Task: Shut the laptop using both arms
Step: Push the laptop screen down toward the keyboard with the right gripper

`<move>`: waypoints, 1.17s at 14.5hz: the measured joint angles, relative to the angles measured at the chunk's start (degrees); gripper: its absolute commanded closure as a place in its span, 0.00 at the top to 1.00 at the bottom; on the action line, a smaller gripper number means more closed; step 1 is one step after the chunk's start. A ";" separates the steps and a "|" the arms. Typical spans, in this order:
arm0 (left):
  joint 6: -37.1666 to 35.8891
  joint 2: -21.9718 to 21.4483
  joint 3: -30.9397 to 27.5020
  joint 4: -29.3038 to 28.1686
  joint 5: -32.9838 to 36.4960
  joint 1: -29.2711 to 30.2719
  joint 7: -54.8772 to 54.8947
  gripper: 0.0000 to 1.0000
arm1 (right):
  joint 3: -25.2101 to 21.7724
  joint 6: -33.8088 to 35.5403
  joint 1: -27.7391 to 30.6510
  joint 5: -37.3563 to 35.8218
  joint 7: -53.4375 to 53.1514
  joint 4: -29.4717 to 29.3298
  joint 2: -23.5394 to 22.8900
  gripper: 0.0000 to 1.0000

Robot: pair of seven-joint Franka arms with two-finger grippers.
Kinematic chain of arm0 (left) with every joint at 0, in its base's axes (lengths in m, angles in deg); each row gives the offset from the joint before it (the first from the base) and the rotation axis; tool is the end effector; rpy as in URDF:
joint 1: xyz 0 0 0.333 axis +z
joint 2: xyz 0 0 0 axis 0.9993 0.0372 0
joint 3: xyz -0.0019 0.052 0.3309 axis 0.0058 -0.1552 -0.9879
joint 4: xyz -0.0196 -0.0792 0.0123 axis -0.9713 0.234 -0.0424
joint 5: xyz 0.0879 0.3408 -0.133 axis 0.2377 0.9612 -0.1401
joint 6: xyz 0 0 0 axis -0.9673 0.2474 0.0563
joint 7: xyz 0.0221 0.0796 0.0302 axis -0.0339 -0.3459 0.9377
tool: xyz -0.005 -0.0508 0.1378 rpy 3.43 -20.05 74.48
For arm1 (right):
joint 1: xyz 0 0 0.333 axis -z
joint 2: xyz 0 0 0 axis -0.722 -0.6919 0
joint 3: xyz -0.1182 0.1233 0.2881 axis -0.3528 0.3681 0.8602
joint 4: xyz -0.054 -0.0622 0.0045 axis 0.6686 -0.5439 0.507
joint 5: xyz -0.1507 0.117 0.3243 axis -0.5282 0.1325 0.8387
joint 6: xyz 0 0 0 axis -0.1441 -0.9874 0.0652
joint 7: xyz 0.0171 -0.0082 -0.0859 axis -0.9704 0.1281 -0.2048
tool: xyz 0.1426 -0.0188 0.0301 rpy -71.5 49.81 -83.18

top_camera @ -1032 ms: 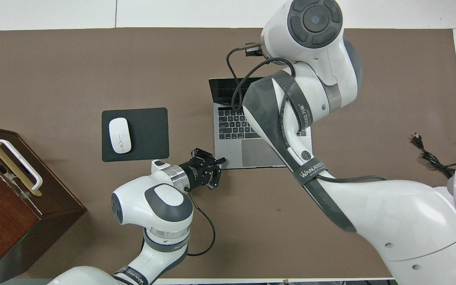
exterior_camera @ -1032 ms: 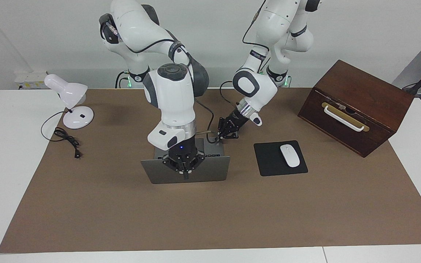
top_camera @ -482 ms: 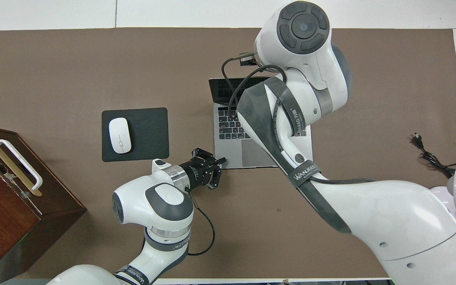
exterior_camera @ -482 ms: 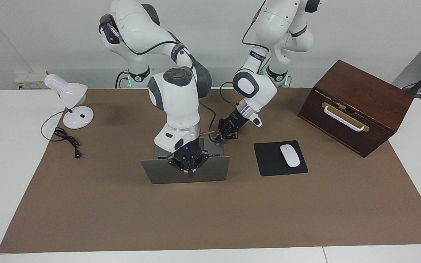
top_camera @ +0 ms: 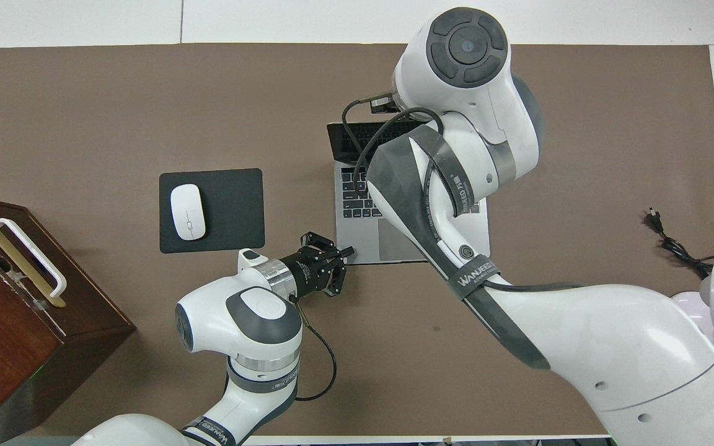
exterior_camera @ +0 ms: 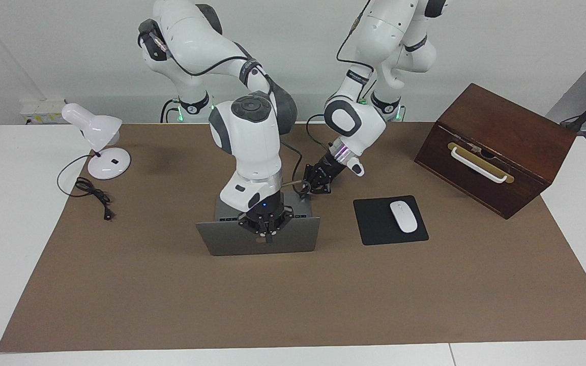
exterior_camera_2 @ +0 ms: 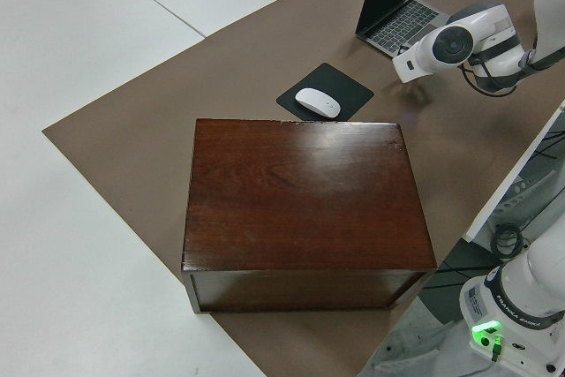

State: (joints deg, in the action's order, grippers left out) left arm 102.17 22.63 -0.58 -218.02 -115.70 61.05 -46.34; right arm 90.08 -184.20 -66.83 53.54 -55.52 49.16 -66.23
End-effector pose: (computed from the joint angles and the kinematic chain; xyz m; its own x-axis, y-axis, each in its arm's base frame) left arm 0.4275 -0.3310 0.2609 -0.2238 0.6431 -0.7323 0.9277 0.3709 0.0421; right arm 0.6921 0.3095 0.4436 0.9616 0.1196 0.2472 0.1261 -0.9920 -0.0108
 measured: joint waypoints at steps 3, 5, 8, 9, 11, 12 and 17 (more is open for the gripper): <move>-0.73 0.00 -0.09 -0.11 -0.81 0.25 0.15 0.00 | 0.08 1.47 0.00 1.16 0.12 0.14 0.28 0.00; -0.74 0.00 -0.09 -0.11 -1.05 0.25 0.42 0.00 | 0.09 2.27 0.04 2.44 0.26 0.39 0.55 0.00; -0.76 0.00 -0.10 -0.11 -1.33 0.25 0.70 0.00 | 0.08 3.06 0.82 5.13 0.79 1.45 1.04 0.00; -0.80 0.00 -0.11 -0.12 -1.33 0.27 0.75 0.00 | 0.09 3.56 1.19 5.94 0.86 1.81 1.21 0.00; -1.15 0.00 -0.12 -0.17 -1.36 0.44 1.08 0.00 | 0.09 4.76 1.90 7.33 0.93 2.23 1.39 0.00; -1.78 0.08 -0.12 -0.17 -1.38 0.81 1.37 0.00 | 0.10 5.18 2.24 7.95 0.96 2.50 1.49 0.00; -3.14 0.29 -0.13 -0.16 -1.41 1.62 2.08 0.00 | 0.12 5.76 3.10 10.23 1.24 6.00 3.18 0.00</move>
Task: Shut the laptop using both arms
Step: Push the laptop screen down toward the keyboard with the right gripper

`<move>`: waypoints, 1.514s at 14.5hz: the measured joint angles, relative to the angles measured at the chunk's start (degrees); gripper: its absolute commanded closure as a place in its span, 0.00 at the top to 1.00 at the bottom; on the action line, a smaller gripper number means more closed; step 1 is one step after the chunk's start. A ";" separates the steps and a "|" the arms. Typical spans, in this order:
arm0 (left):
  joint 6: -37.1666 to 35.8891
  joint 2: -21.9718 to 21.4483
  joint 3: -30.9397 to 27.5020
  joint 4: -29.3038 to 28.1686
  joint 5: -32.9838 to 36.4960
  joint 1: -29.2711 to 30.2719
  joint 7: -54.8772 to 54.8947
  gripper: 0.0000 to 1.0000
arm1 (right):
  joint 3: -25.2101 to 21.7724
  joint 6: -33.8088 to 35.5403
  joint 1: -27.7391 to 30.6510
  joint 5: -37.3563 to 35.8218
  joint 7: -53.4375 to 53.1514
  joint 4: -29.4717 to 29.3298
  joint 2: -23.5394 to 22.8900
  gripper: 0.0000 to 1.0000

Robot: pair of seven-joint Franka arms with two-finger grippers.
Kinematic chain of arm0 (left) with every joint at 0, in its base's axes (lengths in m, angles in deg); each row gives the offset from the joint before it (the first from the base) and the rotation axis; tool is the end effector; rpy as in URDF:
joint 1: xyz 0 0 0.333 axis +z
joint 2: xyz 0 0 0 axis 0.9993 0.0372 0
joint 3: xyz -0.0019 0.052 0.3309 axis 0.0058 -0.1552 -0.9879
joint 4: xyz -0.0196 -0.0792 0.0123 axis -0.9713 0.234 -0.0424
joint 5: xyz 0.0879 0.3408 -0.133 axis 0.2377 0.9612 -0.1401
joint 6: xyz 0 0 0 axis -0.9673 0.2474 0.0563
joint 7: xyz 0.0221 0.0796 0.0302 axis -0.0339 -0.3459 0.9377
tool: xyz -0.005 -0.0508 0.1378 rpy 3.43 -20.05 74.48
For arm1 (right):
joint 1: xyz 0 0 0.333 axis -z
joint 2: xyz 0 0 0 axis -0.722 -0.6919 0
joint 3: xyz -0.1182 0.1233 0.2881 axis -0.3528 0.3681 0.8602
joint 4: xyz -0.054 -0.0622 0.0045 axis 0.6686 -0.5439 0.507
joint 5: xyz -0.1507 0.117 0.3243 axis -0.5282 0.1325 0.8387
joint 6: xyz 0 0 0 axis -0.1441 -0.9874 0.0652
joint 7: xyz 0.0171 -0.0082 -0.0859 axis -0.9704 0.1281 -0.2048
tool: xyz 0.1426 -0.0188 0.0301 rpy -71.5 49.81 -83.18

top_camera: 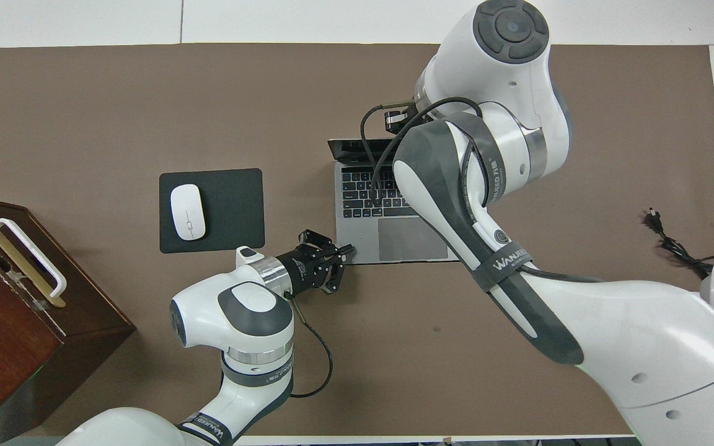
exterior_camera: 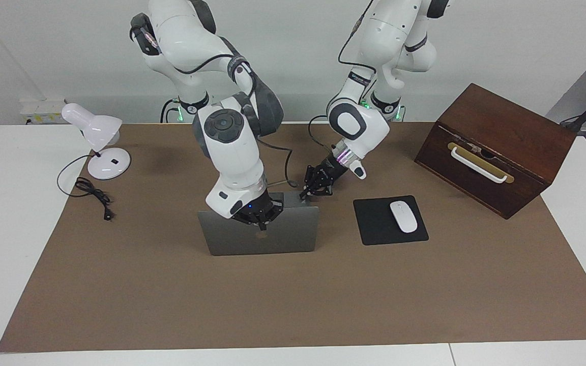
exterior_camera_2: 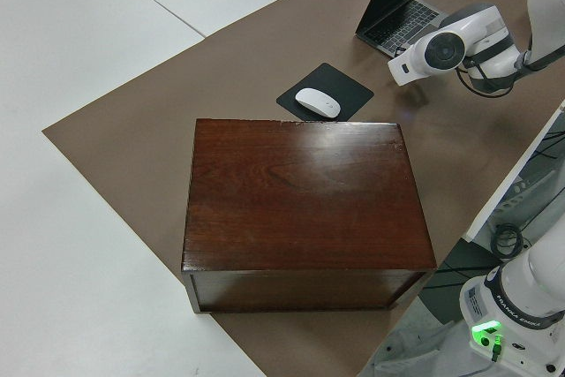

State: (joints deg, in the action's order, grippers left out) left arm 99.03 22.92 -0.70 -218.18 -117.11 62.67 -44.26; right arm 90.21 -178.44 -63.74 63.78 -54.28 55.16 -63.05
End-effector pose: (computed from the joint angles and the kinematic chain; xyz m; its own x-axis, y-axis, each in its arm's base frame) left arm 0.4329 -0.3259 0.2574 -0.2227 0.6145 -0.7568 0.9297 0.3675 0.0249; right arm 0.6687 0.2805 0.4229 0.9977 0.0442 0.0512 0.0500 -0.9918 -0.1174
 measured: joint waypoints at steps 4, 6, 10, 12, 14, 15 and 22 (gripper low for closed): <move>-0.02 0.00 0.00 0.00 -0.02 0.02 0.36 0.00 | 0.03 1.84 0.16 1.26 0.00 2.42 1.39 0.00; -0.08 0.00 0.01 -0.01 -0.02 0.04 0.46 0.00 | 0.04 1.90 0.67 2.41 0.00 3.77 2.02 0.00; -0.72 0.01 0.01 -0.12 -0.03 0.36 0.68 0.00 | 0.06 1.90 1.29 2.79 0.00 5.92 2.66 0.00; -1.08 0.03 0.06 -0.16 -0.04 0.63 0.86 0.00 | 0.06 1.90 1.34 3.01 0.00 7.01 2.90 0.00; -1.16 0.04 0.07 -0.17 -0.05 0.71 1.04 0.00 | 0.06 1.90 1.63 4.55 0.00 8.55 3.50 0.00; -1.17 0.04 0.07 -0.17 -0.07 0.72 1.14 0.00 | 0.06 1.89 1.76 5.00 0.00 9.35 3.84 0.00; -1.20 0.05 0.07 -0.17 -0.13 0.75 1.28 0.00 | 0.07 0.81 2.20 5.55 0.00 13.60 5.45 0.00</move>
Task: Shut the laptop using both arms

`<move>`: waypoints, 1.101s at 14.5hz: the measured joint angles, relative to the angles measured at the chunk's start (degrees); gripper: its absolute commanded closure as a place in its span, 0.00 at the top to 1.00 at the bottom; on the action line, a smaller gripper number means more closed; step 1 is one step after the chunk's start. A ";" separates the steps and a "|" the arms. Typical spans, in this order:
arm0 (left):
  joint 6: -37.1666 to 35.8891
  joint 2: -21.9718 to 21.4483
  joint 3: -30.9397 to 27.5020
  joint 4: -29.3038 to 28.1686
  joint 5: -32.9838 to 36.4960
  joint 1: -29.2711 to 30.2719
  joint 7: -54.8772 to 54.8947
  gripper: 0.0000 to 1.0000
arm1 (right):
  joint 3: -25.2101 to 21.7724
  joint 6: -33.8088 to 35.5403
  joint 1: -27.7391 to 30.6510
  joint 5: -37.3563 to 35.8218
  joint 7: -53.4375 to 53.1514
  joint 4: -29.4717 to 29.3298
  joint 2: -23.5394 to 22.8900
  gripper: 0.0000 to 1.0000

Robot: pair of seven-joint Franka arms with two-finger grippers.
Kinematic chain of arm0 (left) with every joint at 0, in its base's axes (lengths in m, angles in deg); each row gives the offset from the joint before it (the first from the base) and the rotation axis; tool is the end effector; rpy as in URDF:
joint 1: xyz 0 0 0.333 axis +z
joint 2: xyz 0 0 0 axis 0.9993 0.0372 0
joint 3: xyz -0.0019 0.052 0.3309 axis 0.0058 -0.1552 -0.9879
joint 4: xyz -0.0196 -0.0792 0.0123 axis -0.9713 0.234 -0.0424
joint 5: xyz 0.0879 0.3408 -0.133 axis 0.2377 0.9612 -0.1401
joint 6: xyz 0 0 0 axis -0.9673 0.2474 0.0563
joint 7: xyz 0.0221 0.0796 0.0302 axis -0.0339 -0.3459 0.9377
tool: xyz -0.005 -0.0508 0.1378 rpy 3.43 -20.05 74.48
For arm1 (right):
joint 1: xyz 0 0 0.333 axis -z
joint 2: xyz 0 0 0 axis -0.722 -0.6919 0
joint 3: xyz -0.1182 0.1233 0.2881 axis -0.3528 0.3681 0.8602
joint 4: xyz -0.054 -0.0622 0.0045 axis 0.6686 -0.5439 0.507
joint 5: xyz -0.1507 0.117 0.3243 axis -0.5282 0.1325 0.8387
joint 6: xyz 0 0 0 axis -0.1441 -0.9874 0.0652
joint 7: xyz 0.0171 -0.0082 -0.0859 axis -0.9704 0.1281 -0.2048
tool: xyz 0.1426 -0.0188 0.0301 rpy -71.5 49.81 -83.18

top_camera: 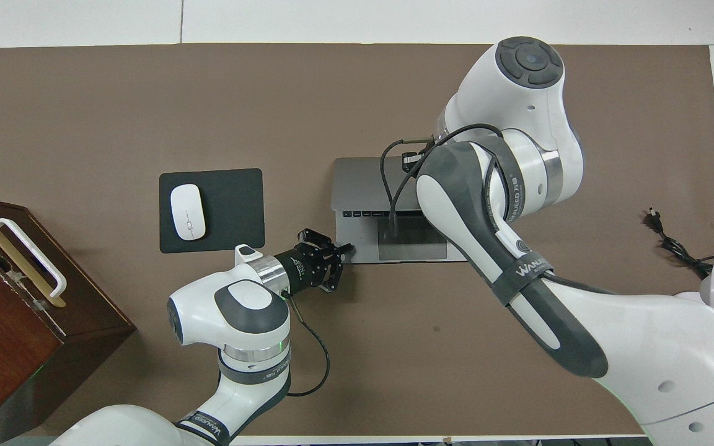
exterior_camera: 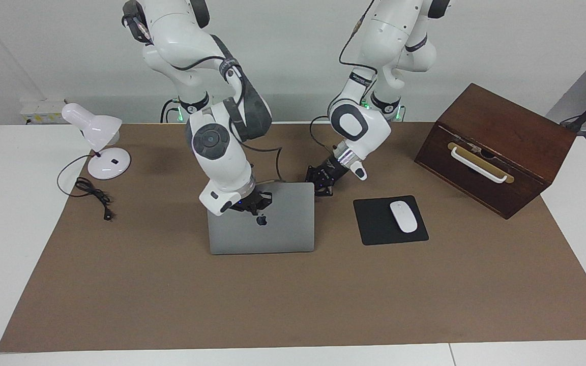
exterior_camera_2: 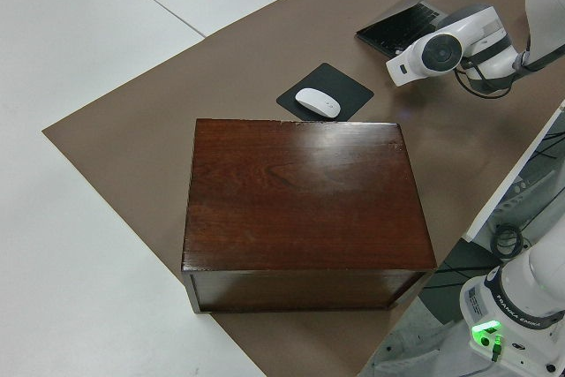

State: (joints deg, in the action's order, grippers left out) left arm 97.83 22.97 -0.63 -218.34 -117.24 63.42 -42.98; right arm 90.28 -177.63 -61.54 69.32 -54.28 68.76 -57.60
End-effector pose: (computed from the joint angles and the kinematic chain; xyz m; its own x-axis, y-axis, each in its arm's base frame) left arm 0.4348 -0.3236 0.2563 -0.2088 0.6097 -0.7647 0.9339 0.3563 0.0291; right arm 0.6242 0.2532 0.3795 0.9920 -0.0078 -0.1257 -0.0253 -0.9901 -0.1381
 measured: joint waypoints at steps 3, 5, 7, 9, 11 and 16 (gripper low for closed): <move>-0.01 0.00 0.00 0.00 -0.02 0.00 0.01 0.00 | 0.03 -0.60 0.00 0.00 0.00 1.33 0.09 0.00; -0.01 0.00 0.00 0.00 -0.03 0.01 0.02 0.00 | 0.03 -1.20 0.00 0.00 0.00 2.19 0.21 0.00; -0.01 0.00 0.00 0.00 -0.04 0.01 0.04 0.00 | 0.03 -1.90 0.00 0.00 0.00 2.84 0.28 0.00; -0.02 0.00 0.00 -0.01 -0.06 0.03 0.12 0.00 | 0.03 -2.23 0.00 0.00 0.00 3.39 0.30 0.00; -0.20 0.03 0.00 0.00 -0.10 0.26 0.17 0.00 | 0.03 -3.31 0.00 0.00 0.00 4.48 0.37 0.00; -0.38 0.15 -0.05 0.10 -0.13 1.48 0.71 0.00 | 0.03 -4.61 0.00 0.00 0.00 6.03 0.70 0.00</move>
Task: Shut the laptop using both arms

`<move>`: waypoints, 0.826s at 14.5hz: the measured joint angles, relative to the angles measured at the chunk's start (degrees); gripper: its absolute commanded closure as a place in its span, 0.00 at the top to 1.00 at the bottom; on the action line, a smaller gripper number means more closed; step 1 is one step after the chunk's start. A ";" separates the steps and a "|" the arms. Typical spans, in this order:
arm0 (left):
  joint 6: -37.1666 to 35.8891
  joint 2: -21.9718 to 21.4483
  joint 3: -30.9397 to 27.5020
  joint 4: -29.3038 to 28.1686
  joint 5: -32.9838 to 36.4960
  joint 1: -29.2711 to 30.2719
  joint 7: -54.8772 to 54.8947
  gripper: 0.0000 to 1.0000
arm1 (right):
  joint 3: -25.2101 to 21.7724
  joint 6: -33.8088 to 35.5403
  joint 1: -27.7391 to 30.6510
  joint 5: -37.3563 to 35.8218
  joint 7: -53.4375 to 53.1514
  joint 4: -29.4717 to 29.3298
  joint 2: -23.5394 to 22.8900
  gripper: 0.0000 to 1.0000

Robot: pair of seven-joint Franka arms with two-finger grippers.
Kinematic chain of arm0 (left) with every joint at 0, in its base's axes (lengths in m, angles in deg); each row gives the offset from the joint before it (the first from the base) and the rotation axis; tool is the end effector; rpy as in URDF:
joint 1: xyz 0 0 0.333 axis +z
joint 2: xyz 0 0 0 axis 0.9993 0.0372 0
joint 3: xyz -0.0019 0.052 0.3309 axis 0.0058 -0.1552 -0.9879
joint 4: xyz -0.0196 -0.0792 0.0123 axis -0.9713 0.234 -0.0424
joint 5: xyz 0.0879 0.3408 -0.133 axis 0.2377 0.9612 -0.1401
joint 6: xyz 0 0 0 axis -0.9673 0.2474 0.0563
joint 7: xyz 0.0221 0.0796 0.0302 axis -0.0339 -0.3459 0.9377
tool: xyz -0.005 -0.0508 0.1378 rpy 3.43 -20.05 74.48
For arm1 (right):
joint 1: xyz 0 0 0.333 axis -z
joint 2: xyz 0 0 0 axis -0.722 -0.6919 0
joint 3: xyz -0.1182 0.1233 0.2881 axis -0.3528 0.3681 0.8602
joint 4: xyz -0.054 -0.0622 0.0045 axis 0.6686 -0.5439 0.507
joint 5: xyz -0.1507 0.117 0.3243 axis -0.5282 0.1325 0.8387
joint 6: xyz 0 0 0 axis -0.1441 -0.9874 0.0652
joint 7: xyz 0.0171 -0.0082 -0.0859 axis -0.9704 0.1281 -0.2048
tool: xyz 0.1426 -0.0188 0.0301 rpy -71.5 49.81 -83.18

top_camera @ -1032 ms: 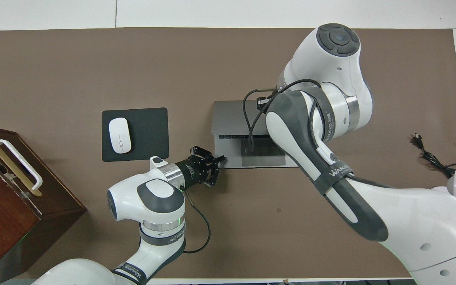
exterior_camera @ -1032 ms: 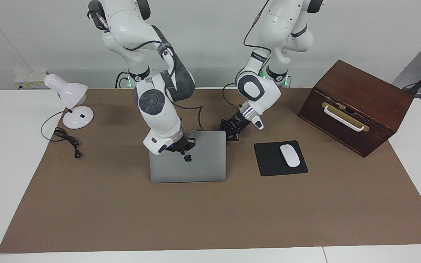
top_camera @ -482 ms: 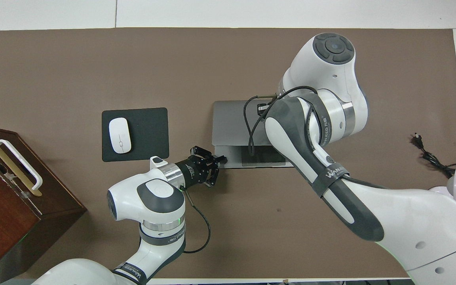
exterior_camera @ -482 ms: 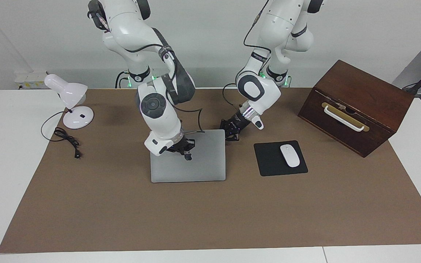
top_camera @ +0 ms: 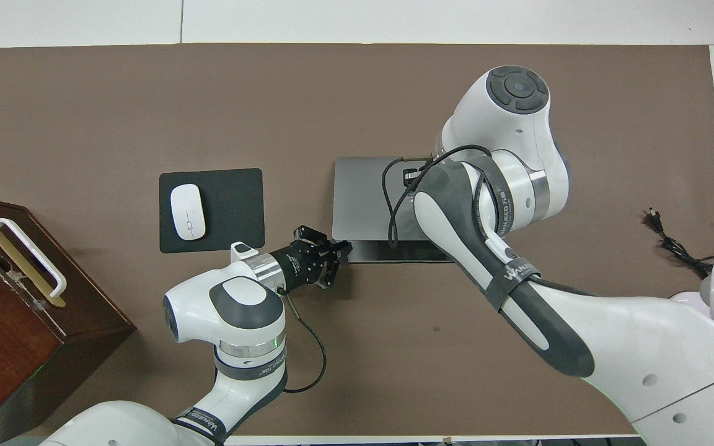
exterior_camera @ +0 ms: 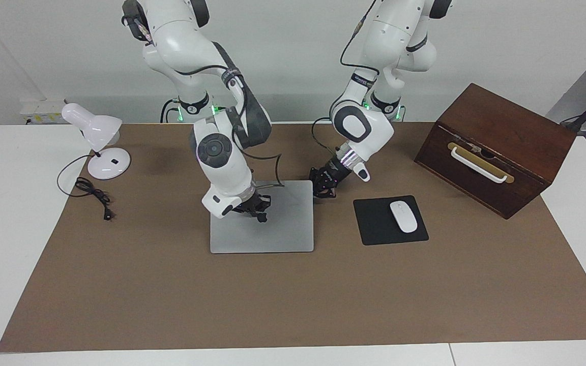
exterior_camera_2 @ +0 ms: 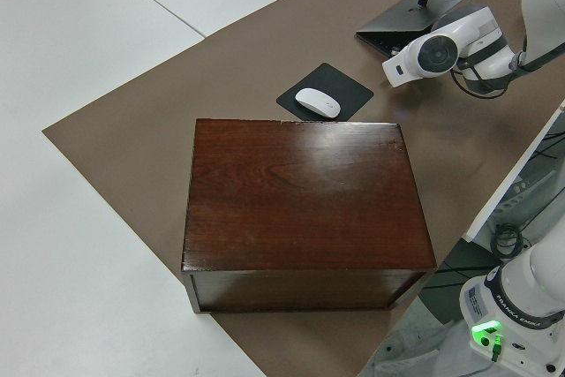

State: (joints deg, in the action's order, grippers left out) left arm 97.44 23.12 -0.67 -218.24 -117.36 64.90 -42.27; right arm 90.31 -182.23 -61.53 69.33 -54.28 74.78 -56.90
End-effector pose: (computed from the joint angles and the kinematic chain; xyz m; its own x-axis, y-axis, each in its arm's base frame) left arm 0.4432 -0.3133 0.2557 -0.2143 0.6041 -0.7676 0.9277 0.3719 0.0336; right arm 0.6121 0.2494 0.3470 0.9905 -0.0172 -0.1364 -0.0348 -0.9912 -0.1280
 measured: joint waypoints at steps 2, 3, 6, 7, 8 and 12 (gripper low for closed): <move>0.00 0.01 -0.07 0.02 -0.01 0.12 0.15 0.00 | 0.00 -0.70 0.00 0.00 0.00 0.57 0.13 0.00; 0.00 0.01 -0.10 0.02 -0.01 0.14 0.23 0.00 | 0.00 -0.99 0.00 0.00 0.00 0.86 0.15 0.00; 0.01 0.02 -0.17 0.03 -0.03 0.16 0.34 0.00 | 0.00 -1.82 0.00 0.00 0.00 1.53 0.17 0.00; 0.01 0.02 -0.18 0.03 -0.03 0.16 0.37 0.00 | 0.01 -1.85 -0.01 0.00 0.00 1.58 0.17 0.00; 0.01 0.02 -0.18 0.03 -0.04 0.16 0.39 0.00 | 0.01 -1.87 -0.01 0.00 0.00 1.61 0.18 0.00; 0.01 0.02 -0.18 0.03 -0.04 0.16 0.51 0.00 | 0.02 -1.93 -0.01 0.00 0.00 1.70 0.19 0.00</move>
State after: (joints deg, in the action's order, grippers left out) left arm 97.45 23.14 -0.85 -218.21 -117.41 65.06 -41.76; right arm 90.33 -184.17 -61.55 69.33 -54.28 76.48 -56.71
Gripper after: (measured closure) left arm 0.991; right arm 0.991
